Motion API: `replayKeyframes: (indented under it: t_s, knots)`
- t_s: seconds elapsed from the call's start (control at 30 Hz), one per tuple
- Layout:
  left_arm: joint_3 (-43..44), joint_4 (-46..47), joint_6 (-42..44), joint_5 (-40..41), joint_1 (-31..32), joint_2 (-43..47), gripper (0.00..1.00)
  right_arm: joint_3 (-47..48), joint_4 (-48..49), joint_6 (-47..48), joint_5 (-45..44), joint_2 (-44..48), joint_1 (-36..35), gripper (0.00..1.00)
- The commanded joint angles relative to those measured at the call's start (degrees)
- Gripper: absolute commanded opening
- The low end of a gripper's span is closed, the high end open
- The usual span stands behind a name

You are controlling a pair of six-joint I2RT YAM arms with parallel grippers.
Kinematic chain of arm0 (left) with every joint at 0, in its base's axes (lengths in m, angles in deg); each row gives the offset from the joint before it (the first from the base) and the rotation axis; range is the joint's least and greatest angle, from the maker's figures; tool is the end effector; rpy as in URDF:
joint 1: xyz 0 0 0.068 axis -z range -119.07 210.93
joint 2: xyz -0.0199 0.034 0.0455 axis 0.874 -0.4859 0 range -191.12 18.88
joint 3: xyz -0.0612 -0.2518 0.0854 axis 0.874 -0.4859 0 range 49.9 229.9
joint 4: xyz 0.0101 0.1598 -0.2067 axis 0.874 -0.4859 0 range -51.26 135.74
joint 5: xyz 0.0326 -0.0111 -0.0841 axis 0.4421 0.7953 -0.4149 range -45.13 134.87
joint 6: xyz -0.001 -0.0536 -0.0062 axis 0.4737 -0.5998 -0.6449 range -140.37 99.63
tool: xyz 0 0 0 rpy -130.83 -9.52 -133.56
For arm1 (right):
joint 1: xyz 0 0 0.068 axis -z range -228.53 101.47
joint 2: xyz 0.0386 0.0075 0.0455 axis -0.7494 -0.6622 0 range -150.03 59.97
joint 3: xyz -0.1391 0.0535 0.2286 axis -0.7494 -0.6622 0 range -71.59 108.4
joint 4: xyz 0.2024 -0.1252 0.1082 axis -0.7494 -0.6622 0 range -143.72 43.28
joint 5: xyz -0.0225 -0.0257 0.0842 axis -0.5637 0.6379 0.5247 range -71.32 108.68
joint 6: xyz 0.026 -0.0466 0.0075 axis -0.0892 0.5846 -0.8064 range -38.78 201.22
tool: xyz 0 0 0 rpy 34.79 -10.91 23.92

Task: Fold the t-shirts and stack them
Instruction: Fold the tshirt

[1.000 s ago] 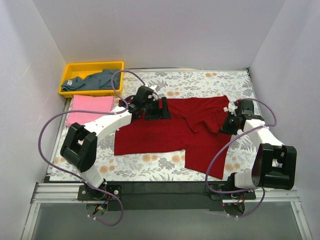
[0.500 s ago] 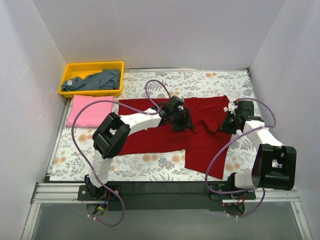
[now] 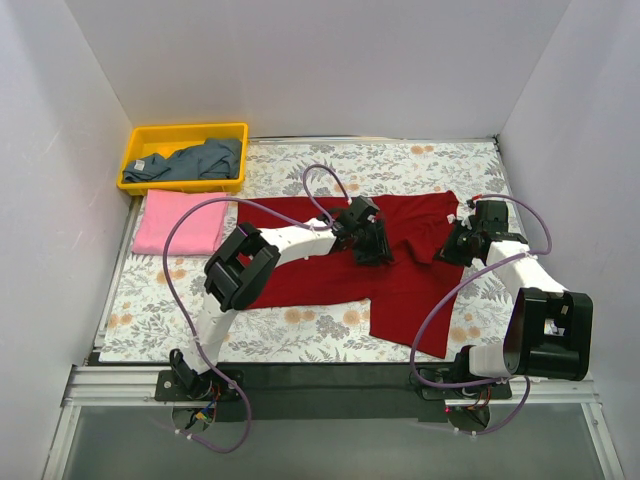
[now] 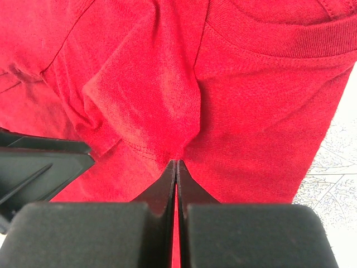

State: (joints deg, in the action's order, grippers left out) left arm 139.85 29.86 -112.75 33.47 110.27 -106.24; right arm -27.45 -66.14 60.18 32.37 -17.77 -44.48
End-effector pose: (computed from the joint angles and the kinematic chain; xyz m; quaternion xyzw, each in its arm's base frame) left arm 0.3043 -0.3651 0.1526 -0.3133 0.8849 -0.3442 0.0204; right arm 0.2664 -0.0104 0.1993 0.1676 0.9273 0.1583 0.2948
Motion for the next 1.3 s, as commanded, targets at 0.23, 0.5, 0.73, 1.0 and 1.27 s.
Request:
replayKeyframes:
  t_s: [0.23,0.5,0.73,1.0,1.27]
  knots:
    - [5.05,-0.03,-0.87,1.56,0.40,-2.41,0.37,-0.46,2.02,-0.32,0.63,-0.58,0.16,0.01]
    - [4.53,-0.03,-0.70,1.55,0.49,-1.45,0.08,-0.46,1.84,-0.06,0.11,0.47,0.08,0.01]
    - [3.74,-3.10,1.50,1.91,0.05,1.98,0.00,-0.37,-0.27,1.26,-3.76,1.36,0.16,0.01]
    - [3.03,-7.05,3.96,-1.78,-1.35,4.09,0.00,-0.37,-1.50,1.44,-5.69,2.23,0.16,0.01]
    - [2.77,-9.69,5.89,-5.65,-2.23,4.09,0.00,-1.86,-2.90,1.61,-6.31,3.03,0.16,0.01]
